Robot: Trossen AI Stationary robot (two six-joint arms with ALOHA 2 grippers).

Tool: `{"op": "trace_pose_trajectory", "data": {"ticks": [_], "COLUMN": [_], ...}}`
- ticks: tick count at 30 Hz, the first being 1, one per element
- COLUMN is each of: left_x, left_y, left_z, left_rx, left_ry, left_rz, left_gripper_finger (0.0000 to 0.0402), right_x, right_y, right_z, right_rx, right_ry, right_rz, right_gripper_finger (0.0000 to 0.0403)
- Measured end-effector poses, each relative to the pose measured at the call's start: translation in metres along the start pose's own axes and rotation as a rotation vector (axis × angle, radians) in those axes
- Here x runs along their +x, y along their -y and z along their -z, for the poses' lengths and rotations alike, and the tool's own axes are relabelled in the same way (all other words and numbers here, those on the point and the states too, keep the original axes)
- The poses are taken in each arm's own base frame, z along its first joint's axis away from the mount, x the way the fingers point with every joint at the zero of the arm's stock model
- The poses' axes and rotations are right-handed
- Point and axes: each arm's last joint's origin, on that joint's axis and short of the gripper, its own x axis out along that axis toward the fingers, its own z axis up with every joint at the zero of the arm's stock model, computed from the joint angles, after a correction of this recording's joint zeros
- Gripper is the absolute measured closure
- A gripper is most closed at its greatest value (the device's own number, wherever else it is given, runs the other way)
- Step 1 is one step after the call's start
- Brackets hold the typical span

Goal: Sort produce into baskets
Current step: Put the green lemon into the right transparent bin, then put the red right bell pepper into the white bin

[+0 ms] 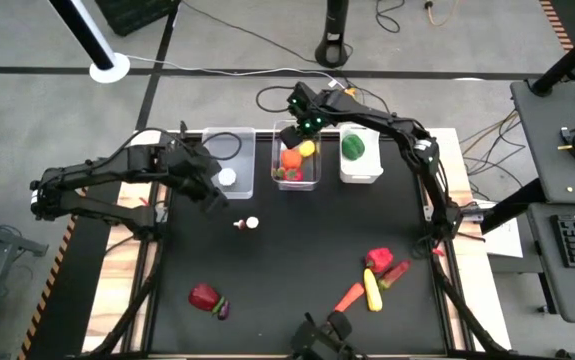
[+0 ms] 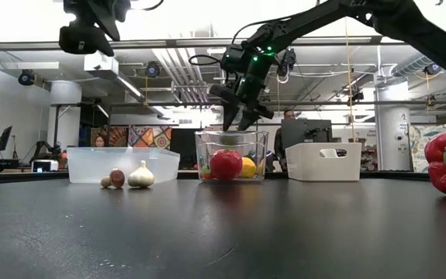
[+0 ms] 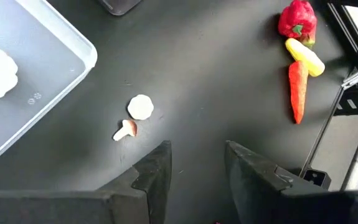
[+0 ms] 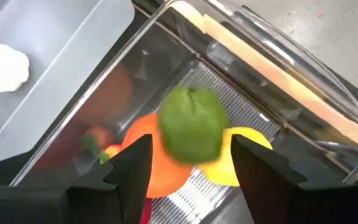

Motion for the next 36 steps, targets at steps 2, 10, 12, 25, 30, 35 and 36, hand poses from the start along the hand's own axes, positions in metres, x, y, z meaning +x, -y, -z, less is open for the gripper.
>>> {"op": "trace_pose_trajectory", "data": {"ticks": [2,10,12,25,30,35,36], "left_x": [0.000,0.000,0.000,0.018,0.027,0.036,0.038], "left_y": [0.000,0.000,0.001,0.012,0.013,0.013,0.013], "left_z": [0.000,-0.001,-0.001,-0.021,-0.023,-0.026,-0.026], "left_rx": [0.010,0.053,0.078,0.222,0.259,0.293,0.299], "left_ry": [0.001,0.010,0.017,0.104,0.081,0.053,0.049], "left_rz": [-0.001,-0.004,0.000,0.055,0.039,0.021,0.018], "left_gripper_finger": [0.0271,0.0271,0.0271,0.0271,0.0271,0.0271,0.0271], "right_x": [0.000,-0.007,-0.019,-0.153,-0.195,-0.220,-0.224], "right_y": [0.000,-0.001,-0.002,-0.045,-0.058,-0.070,-0.073], "right_z": [0.000,0.002,0.004,0.058,0.084,0.112,0.118], "right_rx": [-0.002,0.008,0.014,-0.045,-0.006,0.057,0.069], "right_ry": [-0.003,-0.026,-0.046,-0.126,-0.128,-0.203,-0.225], "right_rz": [0.000,-0.031,-0.057,-0.101,-0.127,-0.118,-0.111], "right_gripper_finger": [0.0183,0.0138,0.0132,0.0141,0.0144,0.0144,0.0144]}}
